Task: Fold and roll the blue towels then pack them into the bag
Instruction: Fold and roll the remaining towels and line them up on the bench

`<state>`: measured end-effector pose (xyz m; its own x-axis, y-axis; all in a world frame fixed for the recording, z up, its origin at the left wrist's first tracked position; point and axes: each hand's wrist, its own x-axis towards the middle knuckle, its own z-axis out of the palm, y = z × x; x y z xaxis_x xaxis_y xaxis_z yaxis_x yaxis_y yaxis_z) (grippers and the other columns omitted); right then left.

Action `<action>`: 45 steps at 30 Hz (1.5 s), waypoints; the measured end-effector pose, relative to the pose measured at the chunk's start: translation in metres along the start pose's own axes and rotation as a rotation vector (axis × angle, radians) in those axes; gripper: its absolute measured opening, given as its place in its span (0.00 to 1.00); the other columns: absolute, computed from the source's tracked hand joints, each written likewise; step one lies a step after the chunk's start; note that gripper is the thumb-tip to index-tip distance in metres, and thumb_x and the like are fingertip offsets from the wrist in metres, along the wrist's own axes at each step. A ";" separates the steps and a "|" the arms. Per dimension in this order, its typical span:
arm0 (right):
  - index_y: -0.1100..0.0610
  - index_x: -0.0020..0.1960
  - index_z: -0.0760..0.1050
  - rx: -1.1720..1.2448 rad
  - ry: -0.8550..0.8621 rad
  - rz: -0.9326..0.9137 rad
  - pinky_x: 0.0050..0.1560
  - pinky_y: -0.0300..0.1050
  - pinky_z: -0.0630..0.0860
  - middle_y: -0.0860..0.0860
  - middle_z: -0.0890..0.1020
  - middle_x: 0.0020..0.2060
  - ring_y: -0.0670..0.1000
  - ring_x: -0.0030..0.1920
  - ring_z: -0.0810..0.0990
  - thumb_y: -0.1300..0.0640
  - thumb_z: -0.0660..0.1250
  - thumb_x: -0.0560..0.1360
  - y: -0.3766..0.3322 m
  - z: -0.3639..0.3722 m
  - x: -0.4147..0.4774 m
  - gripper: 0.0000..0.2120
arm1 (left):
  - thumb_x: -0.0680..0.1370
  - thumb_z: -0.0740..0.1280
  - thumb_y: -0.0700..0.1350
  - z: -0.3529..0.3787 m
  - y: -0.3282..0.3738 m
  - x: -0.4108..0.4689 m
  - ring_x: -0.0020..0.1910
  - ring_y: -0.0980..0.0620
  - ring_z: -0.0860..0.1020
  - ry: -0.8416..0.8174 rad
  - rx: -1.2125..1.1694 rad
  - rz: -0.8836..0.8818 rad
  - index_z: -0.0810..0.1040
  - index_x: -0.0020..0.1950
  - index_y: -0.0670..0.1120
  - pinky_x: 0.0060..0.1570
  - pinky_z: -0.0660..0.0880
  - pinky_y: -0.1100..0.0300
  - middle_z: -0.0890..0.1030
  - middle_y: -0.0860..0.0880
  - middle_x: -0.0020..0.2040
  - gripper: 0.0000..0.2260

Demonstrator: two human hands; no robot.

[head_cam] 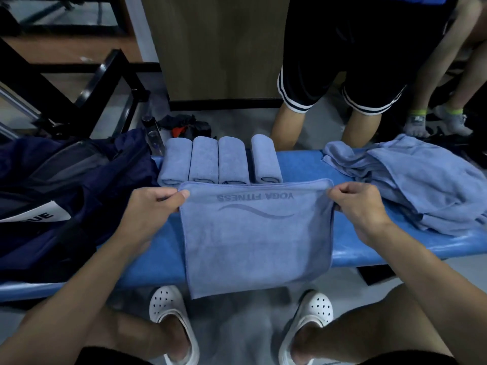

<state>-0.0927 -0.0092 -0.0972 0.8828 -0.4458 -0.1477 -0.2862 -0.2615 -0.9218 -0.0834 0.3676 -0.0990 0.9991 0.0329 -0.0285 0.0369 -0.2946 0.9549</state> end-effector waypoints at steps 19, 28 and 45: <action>0.68 0.37 0.71 0.213 -0.105 -0.300 0.43 0.51 0.64 0.54 0.68 0.34 0.52 0.39 0.65 0.47 0.67 0.70 -0.070 -0.057 -0.076 0.22 | 0.78 0.69 0.40 -0.012 0.120 -0.063 0.47 0.48 0.85 0.078 -0.377 0.052 0.81 0.48 0.39 0.45 0.81 0.59 0.86 0.43 0.44 0.04; 0.59 0.39 0.79 0.198 -0.055 -0.354 0.34 0.39 0.66 0.47 0.73 0.27 0.45 0.30 0.68 0.57 0.70 0.76 -0.085 -0.070 -0.081 0.09 | 0.78 0.69 0.35 -0.019 0.136 -0.066 0.43 0.50 0.82 0.064 -0.390 0.070 0.81 0.48 0.40 0.47 0.80 0.57 0.85 0.46 0.41 0.02; 0.57 0.45 0.81 0.299 -0.195 -0.338 0.40 0.52 0.68 0.57 0.76 0.35 0.54 0.37 0.72 0.49 0.69 0.76 -0.110 -0.090 -0.100 0.12 | 0.78 0.69 0.36 -0.029 0.151 -0.072 0.41 0.55 0.82 0.147 -0.426 0.186 0.82 0.44 0.42 0.45 0.78 0.66 0.85 0.51 0.37 0.04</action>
<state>-0.1829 -0.0129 0.0507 0.9693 -0.2022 0.1398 0.1229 -0.0939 -0.9880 -0.1503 0.3486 0.0560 0.9727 0.1608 0.1671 -0.1856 0.1078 0.9767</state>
